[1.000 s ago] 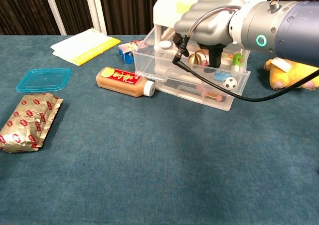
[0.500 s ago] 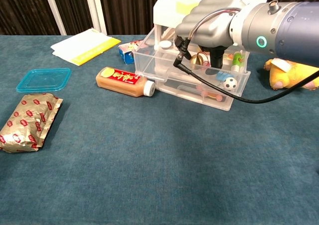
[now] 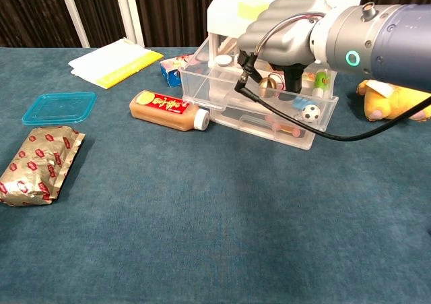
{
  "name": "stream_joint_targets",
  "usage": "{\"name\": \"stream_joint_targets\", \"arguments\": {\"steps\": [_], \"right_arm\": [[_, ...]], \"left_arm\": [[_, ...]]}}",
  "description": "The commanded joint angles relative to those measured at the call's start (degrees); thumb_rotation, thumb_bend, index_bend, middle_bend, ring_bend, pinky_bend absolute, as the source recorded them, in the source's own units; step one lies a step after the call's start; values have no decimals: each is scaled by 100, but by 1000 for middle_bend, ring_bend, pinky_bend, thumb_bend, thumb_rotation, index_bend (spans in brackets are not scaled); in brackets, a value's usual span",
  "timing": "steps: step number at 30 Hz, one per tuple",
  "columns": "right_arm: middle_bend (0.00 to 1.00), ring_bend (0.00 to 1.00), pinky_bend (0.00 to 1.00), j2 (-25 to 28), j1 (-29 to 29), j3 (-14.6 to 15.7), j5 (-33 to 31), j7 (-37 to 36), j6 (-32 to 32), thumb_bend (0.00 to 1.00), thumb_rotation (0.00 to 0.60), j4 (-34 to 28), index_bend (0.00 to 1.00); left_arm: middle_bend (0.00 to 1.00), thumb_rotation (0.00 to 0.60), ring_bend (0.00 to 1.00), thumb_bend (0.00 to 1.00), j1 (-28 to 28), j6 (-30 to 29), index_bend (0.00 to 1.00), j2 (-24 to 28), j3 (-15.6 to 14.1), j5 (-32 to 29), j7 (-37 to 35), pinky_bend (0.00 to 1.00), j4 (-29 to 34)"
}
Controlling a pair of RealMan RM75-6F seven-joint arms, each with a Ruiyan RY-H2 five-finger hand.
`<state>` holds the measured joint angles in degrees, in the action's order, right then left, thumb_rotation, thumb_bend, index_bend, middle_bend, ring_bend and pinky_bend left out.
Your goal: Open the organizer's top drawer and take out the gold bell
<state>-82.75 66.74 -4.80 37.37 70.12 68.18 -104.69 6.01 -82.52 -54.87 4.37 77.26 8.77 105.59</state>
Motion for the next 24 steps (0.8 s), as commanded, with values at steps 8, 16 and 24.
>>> {"name": "stream_joint_targets", "arguments": {"steps": [8, 16, 24], "right_arm": [[999, 1000, 1000, -21, 30, -13, -50, -28, -22, 351, 600, -12, 477], [999, 1000, 1000, -40, 45, 7, -51, -31, -15, 342, 600, -4, 478], [999, 1000, 1000, -51, 54, 7, -31, -60, -12, 335, 600, 7, 525]], "left_arm": [[0, 600, 0, 423, -1, -10, 71, -3, 3, -1, 3, 0, -6], [0, 600, 0, 423, -1, -17, 72, -5, 8, -2, 2, 0, -7], [0, 600, 0, 423, -3, -20, 72, 0, 7, 0, 6, 0, -2]]}}
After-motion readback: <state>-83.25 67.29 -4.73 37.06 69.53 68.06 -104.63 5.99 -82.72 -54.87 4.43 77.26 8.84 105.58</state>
